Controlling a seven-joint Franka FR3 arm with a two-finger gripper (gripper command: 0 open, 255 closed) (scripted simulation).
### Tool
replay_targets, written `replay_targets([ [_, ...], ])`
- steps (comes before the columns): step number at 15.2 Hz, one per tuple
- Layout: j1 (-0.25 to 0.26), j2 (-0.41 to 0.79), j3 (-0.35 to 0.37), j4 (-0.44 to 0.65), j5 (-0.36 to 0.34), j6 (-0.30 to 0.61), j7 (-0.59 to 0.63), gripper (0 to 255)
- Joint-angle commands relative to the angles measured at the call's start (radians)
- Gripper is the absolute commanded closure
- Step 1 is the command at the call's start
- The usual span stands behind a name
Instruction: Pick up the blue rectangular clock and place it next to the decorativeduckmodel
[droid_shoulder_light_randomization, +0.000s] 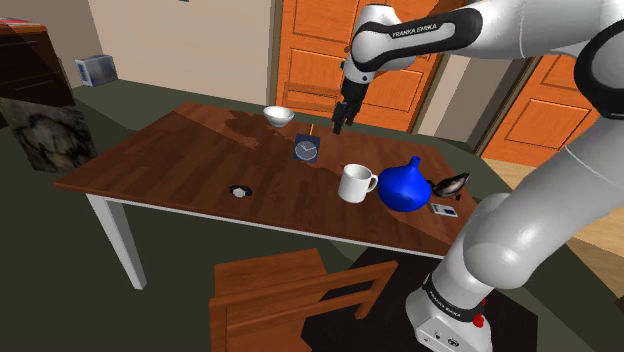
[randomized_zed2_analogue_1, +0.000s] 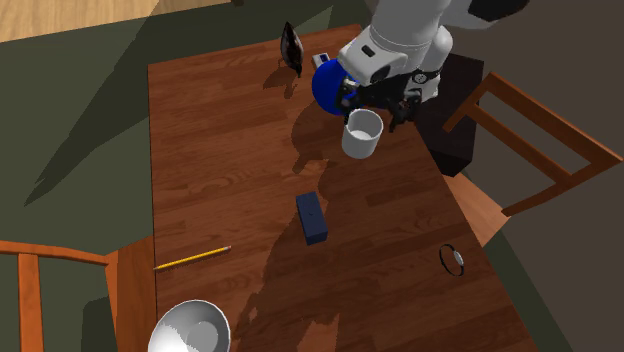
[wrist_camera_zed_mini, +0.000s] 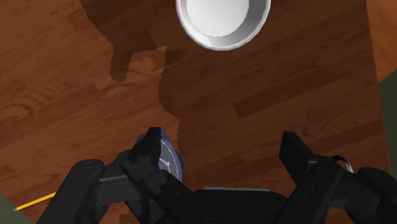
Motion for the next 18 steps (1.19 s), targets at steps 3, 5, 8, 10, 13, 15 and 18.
replay_targets([
  [3,0.001,0.164,-0.041,0.101,0.046,0.048,-0.131,0],
  [5,-0.003,0.248,-0.052,0.163,0.076,0.06,-0.193,0],
  [8,-0.018,0.376,-0.057,0.268,0.122,0.067,-0.282,0],
  [10,-0.033,0.463,-0.053,0.346,0.152,0.064,-0.336,0],
  [13,-0.061,0.594,-0.041,0.477,0.189,0.049,-0.408,0],
  [15,-0.081,0.683,-0.029,0.575,0.209,0.032,-0.449,0],
  [18,-0.087,0.711,-0.023,0.583,0.216,0.05,-0.459,0],
])
